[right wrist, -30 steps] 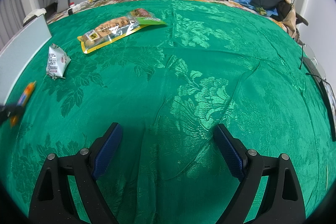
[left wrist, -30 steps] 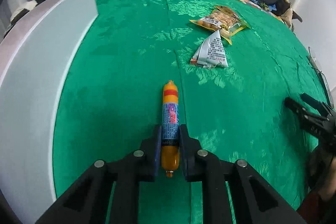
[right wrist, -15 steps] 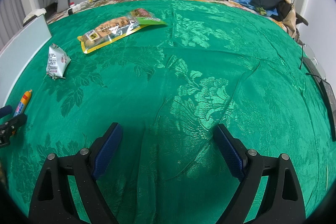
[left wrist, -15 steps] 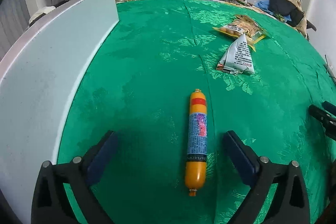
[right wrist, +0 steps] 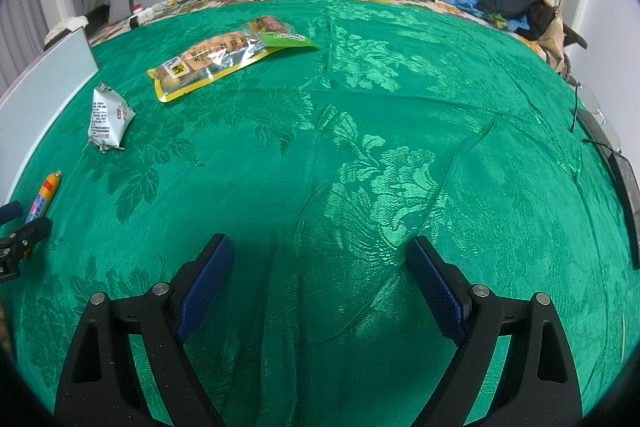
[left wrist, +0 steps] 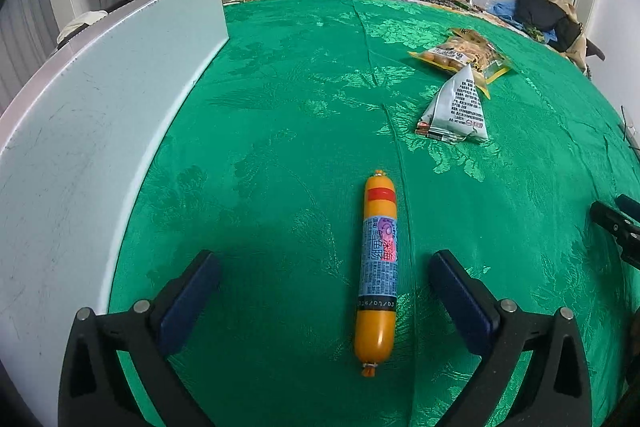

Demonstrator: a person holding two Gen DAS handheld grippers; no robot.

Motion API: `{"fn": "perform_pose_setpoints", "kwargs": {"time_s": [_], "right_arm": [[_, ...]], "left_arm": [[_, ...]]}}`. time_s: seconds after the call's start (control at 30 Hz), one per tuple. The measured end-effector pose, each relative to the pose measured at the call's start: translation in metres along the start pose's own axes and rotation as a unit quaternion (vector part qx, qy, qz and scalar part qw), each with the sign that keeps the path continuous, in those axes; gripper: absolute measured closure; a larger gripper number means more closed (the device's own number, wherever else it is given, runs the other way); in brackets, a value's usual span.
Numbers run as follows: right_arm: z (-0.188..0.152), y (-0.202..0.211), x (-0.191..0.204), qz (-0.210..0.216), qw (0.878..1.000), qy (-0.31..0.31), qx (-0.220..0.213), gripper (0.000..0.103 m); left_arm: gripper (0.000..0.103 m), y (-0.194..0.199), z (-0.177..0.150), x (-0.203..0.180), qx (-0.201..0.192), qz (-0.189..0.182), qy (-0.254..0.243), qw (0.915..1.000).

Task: Organize snacks
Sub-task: 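Close the left tool on the orange-and-blue sausage stick while the right tool approaches the white triangular packet, then carry the sausage stick and white triangular packet into the white box and release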

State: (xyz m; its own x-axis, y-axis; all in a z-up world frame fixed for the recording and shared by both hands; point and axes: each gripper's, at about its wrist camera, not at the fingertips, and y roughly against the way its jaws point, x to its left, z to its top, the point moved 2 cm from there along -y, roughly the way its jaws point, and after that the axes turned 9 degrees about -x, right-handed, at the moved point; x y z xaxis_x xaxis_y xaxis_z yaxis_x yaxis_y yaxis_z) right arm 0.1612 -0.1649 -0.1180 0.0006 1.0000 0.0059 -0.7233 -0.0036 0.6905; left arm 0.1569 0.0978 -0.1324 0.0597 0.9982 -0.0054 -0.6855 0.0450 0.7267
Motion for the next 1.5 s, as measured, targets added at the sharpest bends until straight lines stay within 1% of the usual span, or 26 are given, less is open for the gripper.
{"fn": "perform_pose_setpoints", "kwargs": {"time_s": [0.03, 0.07, 0.1, 0.13, 0.17, 0.2, 0.23, 0.37, 0.4, 0.47, 0.5, 0.53, 0.6, 0.67, 0.73, 0.8, 0.83, 0.87, 0.97, 1.07, 1.13, 1.23, 1.33, 1.4, 1.47, 1.5], "right_arm": [[0.000, 0.000, 0.000, 0.000, 1.000, 0.000, 0.000, 0.011], [0.000, 0.000, 0.000, 0.000, 1.000, 0.000, 0.000, 0.011], [0.000, 0.000, 0.000, 0.000, 1.000, 0.000, 0.000, 0.011], [0.000, 0.000, 0.000, 0.000, 1.000, 0.000, 0.000, 0.011], [0.000, 0.000, 0.000, 0.000, 1.000, 0.000, 0.000, 0.011], [0.000, 0.000, -0.001, 0.000, 1.000, 0.000, 0.000, 0.011], [0.000, 0.000, -0.001, 0.001, 1.000, -0.001, 0.000, 0.011], [0.000, 0.001, -0.001, 0.006, 1.000, -0.003, 0.001, 0.011], [0.001, 0.001, -0.001, 0.014, 1.000, -0.003, 0.008, 0.012], [0.011, 0.005, 0.002, 0.065, 0.997, -0.029, 0.022, 0.014], [0.020, 0.009, 0.010, 0.110, 0.993, -0.046, 0.017, 0.014], [0.030, 0.013, 0.023, 0.135, 0.990, -0.043, 0.007, 0.014], [0.054, 0.014, 0.064, 0.182, 0.983, 0.001, -0.011, 0.014], [0.072, -0.001, 0.104, 0.217, 0.976, 0.035, 0.004, 0.015], [0.082, -0.024, 0.133, 0.219, 0.974, 0.054, 0.029, 0.015], [0.087, -0.049, 0.150, 0.201, 0.977, 0.057, 0.050, 0.018], [0.087, -0.062, 0.154, 0.192, 0.978, 0.048, 0.066, 0.028], [0.084, -0.073, 0.154, 0.187, 0.978, 0.036, 0.090, 0.067], [0.089, -0.067, 0.139, 0.196, 0.977, -0.022, 0.087, 0.070], [0.093, -0.038, 0.126, 0.207, 0.976, -0.039, 0.063, 0.070], [0.100, -0.013, 0.125, 0.227, 0.972, -0.038, 0.047, 0.070], [0.117, 0.032, 0.150, 0.283, 0.959, -0.024, 0.019, 0.070], [0.135, 0.082, 0.211, 0.361, 0.933, -0.006, 0.000, 0.069], [0.138, 0.106, 0.252, 0.400, 0.917, 0.011, -0.004, 0.069], [0.135, 0.123, 0.298, 0.436, 0.899, 0.025, 0.005, 0.069], [0.132, 0.129, 0.315, 0.447, 0.894, 0.033, 0.011, 0.069]], "left_arm": [[0.002, -0.001, 0.002, 0.000, 0.009, -0.002, -0.001, 1.0000], [0.014, 0.001, 0.005, -0.003, 0.016, -0.009, -0.005, 0.9998], [0.041, 0.003, 0.009, -0.007, 0.015, -0.016, -0.013, 0.9997], [0.055, 0.006, 0.012, -0.011, 0.017, -0.024, -0.021, 0.9994], [0.081, 0.007, 0.013, -0.016, 0.021, -0.029, -0.027, 0.9990], [0.088, 0.007, 0.014, -0.020, 0.026, -0.035, -0.031, 0.9986], [0.088, 0.008, 0.014, -0.021, 0.029, -0.038, -0.027, 0.9985], [0.088, 0.019, 0.007, -0.009, 0.028, -0.074, 0.033, 0.9963], [0.088, 0.023, 0.005, -0.008, 0.024, -0.077, 0.037, 0.9960], [0.088, 0.032, 0.001, -0.003, 0.015, -0.083, 0.049, 0.9952], [0.088, 0.036, -0.001, 0.000, 0.011, -0.085, 0.056, 0.9948], [0.088, 0.041, -0.002, 0.004, 0.007, -0.087, 0.064, 0.9941], [0.088, 0.050, -0.003, 0.010, -0.001, -0.089, 0.079, 0.9928], [0.088, 0.060, -0.004, 0.017, -0.009, -0.089, 0.090, 0.9918], [0.088, 0.068, -0.003, 0.022, -0.015, -0.088, 0.098, 0.9911], [0.088, 0.077, -0.004, 0.026, -0.021, -0.092, 0.108, 0.9896], [0.088, 0.081, -0.004, 0.028, -0.024, -0.095, 0.111, 0.9890], [0.088, 0.085, -0.004, 0.030, -0.027, -0.096, 0.113, 0.9885], [0.088, 0.099, -0.003, 0.034, -0.040, -0.104, 0.122, 0.9863], [0.088, 0.112, 0.003, 0.041, -0.052, -0.117, 0.144, 0.9813], [0.088, 0.126, 0.011, 0.056, -0.064, -0.131, 0.171, 0.9744], [0.088, 0.153, 0.024, 0.090, -0.093, -0.133, 0.209, 0.9642], [0.088, 0.174, 0.034, 0.135, -0.114, -0.104, 0.229, 0.9612], [0.088, 0.184, 0.035, 0.168, -0.123, -0.060, 0.227, 0.9642], [0.088, 0.190, 0.032, 0.201, -0.123, -0.011, 0.226, 0.9662], [0.087, 0.191, 0.028, 0.217, -0.121, 0.013, 0.224, 0.9671]]}}
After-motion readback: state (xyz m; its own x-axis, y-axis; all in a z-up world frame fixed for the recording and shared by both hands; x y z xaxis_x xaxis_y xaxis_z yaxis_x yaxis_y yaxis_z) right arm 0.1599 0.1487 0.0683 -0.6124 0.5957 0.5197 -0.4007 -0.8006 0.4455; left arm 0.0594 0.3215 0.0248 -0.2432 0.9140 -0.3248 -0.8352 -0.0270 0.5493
